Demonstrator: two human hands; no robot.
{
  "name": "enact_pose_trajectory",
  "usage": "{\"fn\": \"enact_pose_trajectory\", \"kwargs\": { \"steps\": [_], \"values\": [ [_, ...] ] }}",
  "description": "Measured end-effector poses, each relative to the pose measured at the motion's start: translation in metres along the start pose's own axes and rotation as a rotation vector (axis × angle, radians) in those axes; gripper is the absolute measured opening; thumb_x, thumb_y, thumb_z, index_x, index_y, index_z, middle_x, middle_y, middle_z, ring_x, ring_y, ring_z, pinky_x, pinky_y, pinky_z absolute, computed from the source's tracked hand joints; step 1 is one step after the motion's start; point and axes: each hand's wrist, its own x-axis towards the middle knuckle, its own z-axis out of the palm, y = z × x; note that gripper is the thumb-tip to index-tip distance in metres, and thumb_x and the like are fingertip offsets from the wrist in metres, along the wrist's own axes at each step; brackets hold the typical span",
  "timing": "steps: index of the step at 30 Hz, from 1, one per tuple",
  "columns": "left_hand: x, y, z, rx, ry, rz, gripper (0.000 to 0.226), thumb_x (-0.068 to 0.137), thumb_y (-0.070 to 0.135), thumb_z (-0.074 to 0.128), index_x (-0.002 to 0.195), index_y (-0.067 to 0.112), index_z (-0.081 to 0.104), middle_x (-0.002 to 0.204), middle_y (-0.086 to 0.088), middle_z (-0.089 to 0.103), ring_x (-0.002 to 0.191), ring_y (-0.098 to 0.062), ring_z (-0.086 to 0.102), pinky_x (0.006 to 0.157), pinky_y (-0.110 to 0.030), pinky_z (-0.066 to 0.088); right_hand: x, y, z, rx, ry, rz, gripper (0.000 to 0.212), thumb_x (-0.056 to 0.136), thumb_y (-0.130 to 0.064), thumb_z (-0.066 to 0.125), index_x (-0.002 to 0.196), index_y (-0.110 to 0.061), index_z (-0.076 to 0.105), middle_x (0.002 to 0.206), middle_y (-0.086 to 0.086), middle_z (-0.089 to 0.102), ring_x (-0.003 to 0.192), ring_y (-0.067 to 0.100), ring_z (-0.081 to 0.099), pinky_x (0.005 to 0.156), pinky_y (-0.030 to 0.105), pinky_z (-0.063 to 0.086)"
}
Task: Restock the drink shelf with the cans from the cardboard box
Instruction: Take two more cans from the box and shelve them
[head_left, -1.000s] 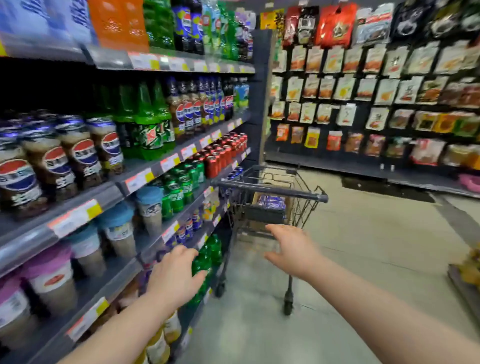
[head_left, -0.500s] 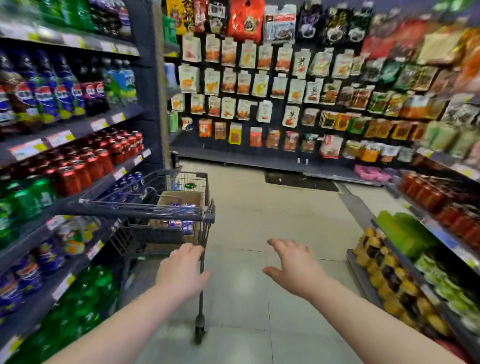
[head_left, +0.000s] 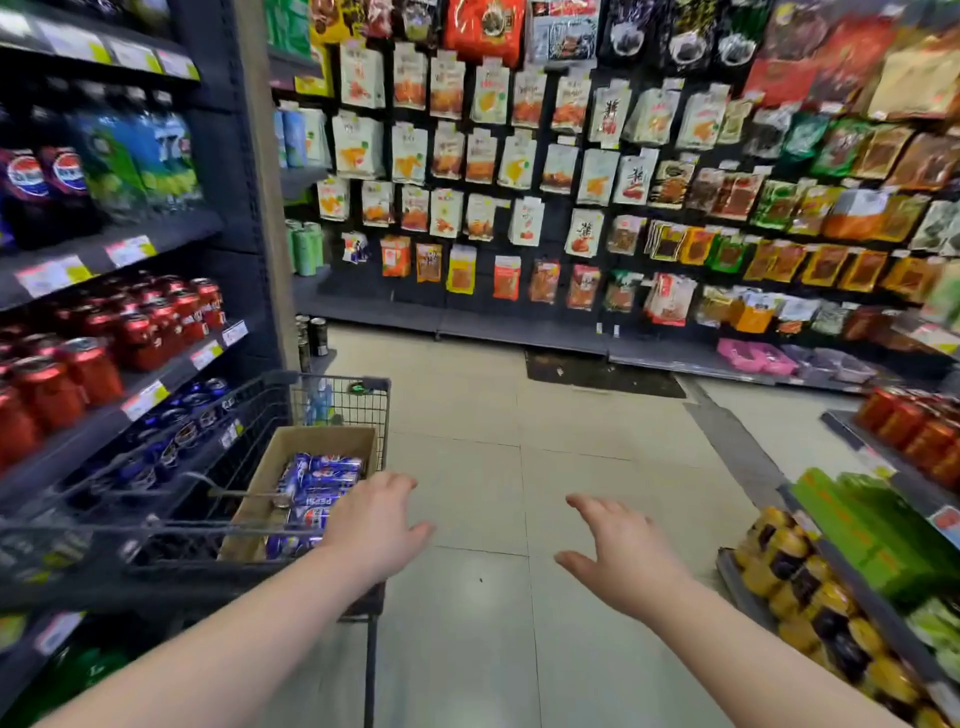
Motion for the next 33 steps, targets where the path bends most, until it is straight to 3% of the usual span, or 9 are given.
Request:
{"fn": "enact_pose_trajectory", "kwargs": {
  "steps": [10,21,33],
  "values": [
    [0.158,-0.010,0.032,0.015,-0.111,-0.093,0.063,0.084,0.050,0.051,0.138,0.022,0.038,0.143,-0.001,0.041,0.130,-0.022,0.042,0.105,-0.038,0.039,0.171,0.036,0.005,0.014,-0.061,-0.013,0.064,0.088,-0.049,0.049,0.144,-0.027,0.026,0.151,-0.008,0.033,0.139,0.016,0.029,0.111,0.035,0.028],
    [0.283,-0.010,0.076,-0.014,-0.095,-0.507,0.056,0.081,0.053,0.053,0.127,0.020,0.048,0.130,-0.003,0.052,0.120,-0.022,0.051,0.098,-0.035,0.044,0.404,0.088,-0.003,-0.107,-0.181,-0.328,0.064,0.089,-0.052,0.046,0.144,-0.029,0.025,0.151,-0.008,0.033,0.140,0.016,0.029,0.110,0.035,0.029],
    [0.285,-0.085,0.086,-0.097,-0.006,-0.984,0.046,0.086,0.047,0.048,0.127,0.025,0.049,0.127,0.000,0.052,0.117,-0.023,0.053,0.094,-0.036,0.047,0.539,-0.051,0.041,-0.158,-0.333,-0.825,0.062,0.087,-0.045,0.050,0.143,-0.026,0.030,0.146,-0.001,0.042,0.134,0.021,0.039,0.109,0.038,0.034]
  ]
}}
